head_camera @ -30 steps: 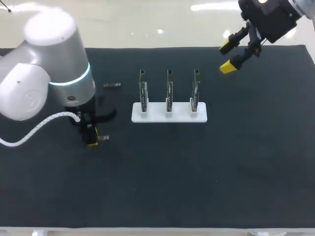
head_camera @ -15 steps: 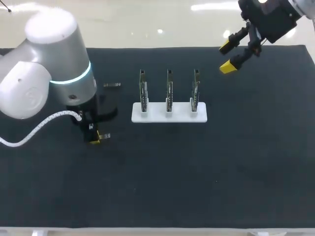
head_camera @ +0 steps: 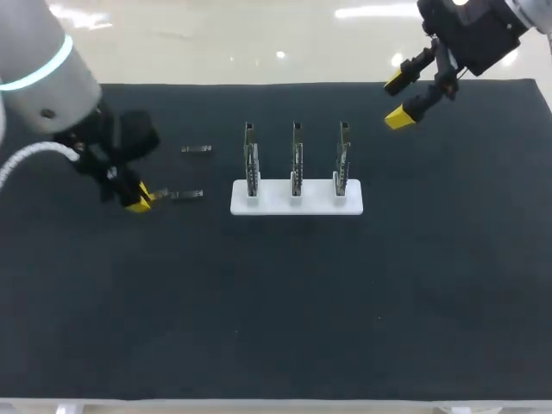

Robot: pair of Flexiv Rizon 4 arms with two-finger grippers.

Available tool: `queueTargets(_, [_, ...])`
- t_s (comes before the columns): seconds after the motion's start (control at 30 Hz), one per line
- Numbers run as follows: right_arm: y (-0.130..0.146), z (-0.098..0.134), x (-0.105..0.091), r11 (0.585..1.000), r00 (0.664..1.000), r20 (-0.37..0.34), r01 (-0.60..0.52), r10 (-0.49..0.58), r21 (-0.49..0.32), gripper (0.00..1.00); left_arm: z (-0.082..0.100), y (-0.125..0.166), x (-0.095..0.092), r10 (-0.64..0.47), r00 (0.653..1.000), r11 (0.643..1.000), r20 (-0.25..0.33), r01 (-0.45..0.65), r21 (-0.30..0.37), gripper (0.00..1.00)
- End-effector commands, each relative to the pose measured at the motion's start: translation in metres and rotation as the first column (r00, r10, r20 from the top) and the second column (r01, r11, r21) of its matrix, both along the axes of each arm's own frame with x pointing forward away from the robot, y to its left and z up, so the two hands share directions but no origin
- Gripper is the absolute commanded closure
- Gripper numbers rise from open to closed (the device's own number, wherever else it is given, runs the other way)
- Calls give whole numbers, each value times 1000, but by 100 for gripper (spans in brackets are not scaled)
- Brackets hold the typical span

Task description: Pick up the optical module with the left hand, and insert it into the network port with the right hand.

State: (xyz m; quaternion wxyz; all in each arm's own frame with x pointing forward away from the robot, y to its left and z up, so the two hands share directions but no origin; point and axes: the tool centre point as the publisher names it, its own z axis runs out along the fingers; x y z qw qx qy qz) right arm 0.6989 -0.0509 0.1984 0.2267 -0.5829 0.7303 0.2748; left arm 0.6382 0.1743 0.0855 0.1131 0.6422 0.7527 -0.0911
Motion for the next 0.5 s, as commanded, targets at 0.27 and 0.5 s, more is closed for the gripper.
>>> queueTargets(0.27, [0,0,1,1000,1000,0,-2,2,2,0,71,23,-18,0,991,922,131,51,-385,100])
queueTargets(0.5, [0,0,1,1000,1000,0,-2,2,2,0,101,25,-18,1,989,837,146,79,-541,100])
